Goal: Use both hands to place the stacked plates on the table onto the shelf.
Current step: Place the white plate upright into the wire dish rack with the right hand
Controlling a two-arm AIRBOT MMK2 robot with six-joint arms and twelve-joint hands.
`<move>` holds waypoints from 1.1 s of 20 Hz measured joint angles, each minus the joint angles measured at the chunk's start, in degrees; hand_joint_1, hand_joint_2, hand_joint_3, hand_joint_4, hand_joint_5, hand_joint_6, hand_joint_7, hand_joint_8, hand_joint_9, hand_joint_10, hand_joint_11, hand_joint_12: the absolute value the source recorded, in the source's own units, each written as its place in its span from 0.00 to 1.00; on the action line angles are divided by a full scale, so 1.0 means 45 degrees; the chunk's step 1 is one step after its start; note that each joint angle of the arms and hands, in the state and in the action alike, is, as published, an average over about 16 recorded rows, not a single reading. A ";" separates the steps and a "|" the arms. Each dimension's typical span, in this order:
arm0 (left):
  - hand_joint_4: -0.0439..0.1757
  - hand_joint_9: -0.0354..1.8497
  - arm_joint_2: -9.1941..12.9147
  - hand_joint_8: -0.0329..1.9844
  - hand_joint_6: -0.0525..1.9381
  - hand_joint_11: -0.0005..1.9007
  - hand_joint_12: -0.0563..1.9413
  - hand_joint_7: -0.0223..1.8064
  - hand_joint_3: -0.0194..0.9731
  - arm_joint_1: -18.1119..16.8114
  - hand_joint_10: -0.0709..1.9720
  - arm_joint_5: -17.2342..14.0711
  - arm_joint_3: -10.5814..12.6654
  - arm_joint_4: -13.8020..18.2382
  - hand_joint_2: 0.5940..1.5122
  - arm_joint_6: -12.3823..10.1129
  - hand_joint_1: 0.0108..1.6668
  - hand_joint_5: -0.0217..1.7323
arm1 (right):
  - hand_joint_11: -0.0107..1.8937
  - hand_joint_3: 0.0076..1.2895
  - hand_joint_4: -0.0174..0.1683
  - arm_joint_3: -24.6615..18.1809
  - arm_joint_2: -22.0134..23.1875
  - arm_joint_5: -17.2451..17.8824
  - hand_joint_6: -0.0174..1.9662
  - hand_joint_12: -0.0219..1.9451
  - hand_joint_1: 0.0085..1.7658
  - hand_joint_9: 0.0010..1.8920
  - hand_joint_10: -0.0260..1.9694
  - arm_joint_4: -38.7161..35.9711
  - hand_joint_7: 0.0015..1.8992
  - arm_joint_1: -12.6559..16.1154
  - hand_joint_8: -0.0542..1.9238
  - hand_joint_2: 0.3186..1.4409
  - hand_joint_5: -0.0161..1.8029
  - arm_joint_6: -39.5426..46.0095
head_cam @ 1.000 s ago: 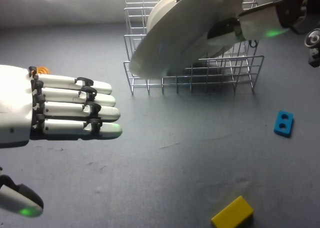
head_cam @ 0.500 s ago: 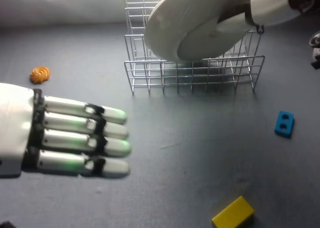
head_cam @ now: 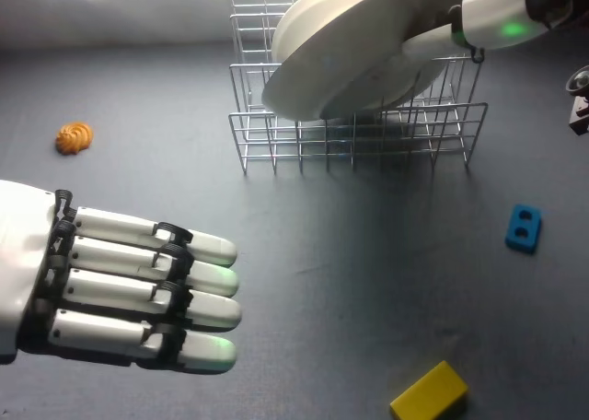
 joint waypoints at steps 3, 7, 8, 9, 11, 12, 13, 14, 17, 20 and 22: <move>0.21 0.03 0.0053 0.02 0.03 0.01 0.03 0.02 0.03 0.0064 0.04 -0.0157 -0.0066 -0.0023 0.56 -0.0032 0.00 0.03 | 0.41 0.00 0.05 0.0164 -0.0110 0.0012 0.57 0.63 0.77 0.49 0.58 0.0220 0.52 -0.0120 0.53 0.62 0.47 -0.0050; 0.20 0.03 0.0092 0.01 0.03 0.01 0.03 0.02 0.03 0.0121 0.04 -0.0334 -0.0139 -0.0060 0.56 0.0194 0.00 0.03 | 0.41 0.00 0.05 0.0378 -0.0273 0.0039 0.57 0.63 0.77 0.48 0.58 0.0619 0.52 -0.0282 0.52 0.63 0.47 -0.0191; 0.20 0.03 0.0093 0.02 0.03 0.01 0.03 0.02 0.03 0.0124 0.04 -0.0357 -0.0148 -0.0090 0.56 0.0299 0.00 0.03 | 0.41 0.00 0.05 0.0425 -0.0319 0.0041 0.57 0.63 0.77 0.48 0.58 0.0742 0.52 -0.0315 0.52 0.63 0.47 -0.0240; 0.20 0.03 0.0092 0.02 0.03 0.01 0.03 0.02 0.03 0.0132 0.04 -0.0365 -0.0149 -0.0120 0.56 0.0374 0.00 0.03 | 0.41 0.00 0.05 0.0470 -0.0370 0.0042 0.56 0.63 0.77 0.48 0.58 0.0877 0.52 -0.0345 0.52 0.63 0.47 -0.0292; 0.20 0.03 0.0088 0.02 0.03 0.01 0.03 0.02 0.03 0.0151 0.04 -0.0340 -0.0137 -0.0134 0.56 0.0495 0.00 0.03 | 0.41 0.00 0.05 0.0564 -0.0479 0.0037 0.56 0.63 0.77 0.48 0.58 0.1181 0.52 -0.0402 0.52 0.63 0.47 -0.0397; 0.19 0.03 0.0084 0.02 0.03 0.01 0.03 0.02 0.03 0.0161 0.04 -0.0313 -0.0131 -0.0110 0.56 0.0585 0.00 0.03 | 0.41 0.00 0.05 0.0621 -0.0541 0.0028 0.56 0.63 0.77 0.48 0.58 0.1354 0.52 -0.0427 0.52 0.63 0.47 -0.0449; 0.19 0.03 0.0073 0.02 0.03 0.01 0.03 0.02 0.03 0.0169 0.04 -0.0286 -0.0118 -0.0059 0.56 0.0709 0.00 0.03 | 0.41 0.00 0.05 0.0687 -0.0609 0.0011 0.56 0.63 0.77 0.48 0.58 0.1541 0.52 -0.0448 0.52 0.63 0.48 -0.0502; 0.19 0.03 0.0054 0.02 0.03 0.01 0.03 0.02 0.03 0.0175 0.04 -0.0259 -0.0099 0.0014 0.56 0.0841 0.00 0.03 | 0.41 0.00 0.05 0.0761 -0.0679 -0.0012 0.56 0.64 0.77 0.48 0.58 0.1737 0.52 -0.0464 0.52 0.63 0.48 -0.0554; 0.19 0.03 -0.0028 0.02 0.03 0.01 0.03 0.02 0.03 0.0184 0.04 -0.0192 -0.0037 0.0270 0.56 0.1087 0.00 0.03 | 0.41 0.00 0.05 0.1007 -0.0896 -0.0120 0.55 0.64 0.77 0.48 0.59 0.2325 0.52 -0.0475 0.52 0.63 0.48 -0.0702; 0.19 0.03 -0.0116 0.02 0.03 0.01 0.03 0.02 0.03 0.0184 0.04 -0.0160 0.0007 0.0555 0.56 0.1152 0.00 0.03 | 0.41 0.00 0.05 0.1266 -0.1123 -0.0262 0.55 0.64 0.77 0.48 0.59 0.2856 0.52 -0.0452 0.52 0.63 0.48 -0.0797; 0.19 0.03 -0.0174 0.02 0.03 0.01 0.03 0.02 0.03 0.0182 0.04 -0.0144 0.0036 0.0754 0.56 0.1169 0.00 0.03 | 0.41 0.00 0.05 0.1452 -0.1285 -0.0387 0.54 0.65 0.77 0.48 0.59 0.3191 0.52 -0.0429 0.53 0.63 0.48 -0.0839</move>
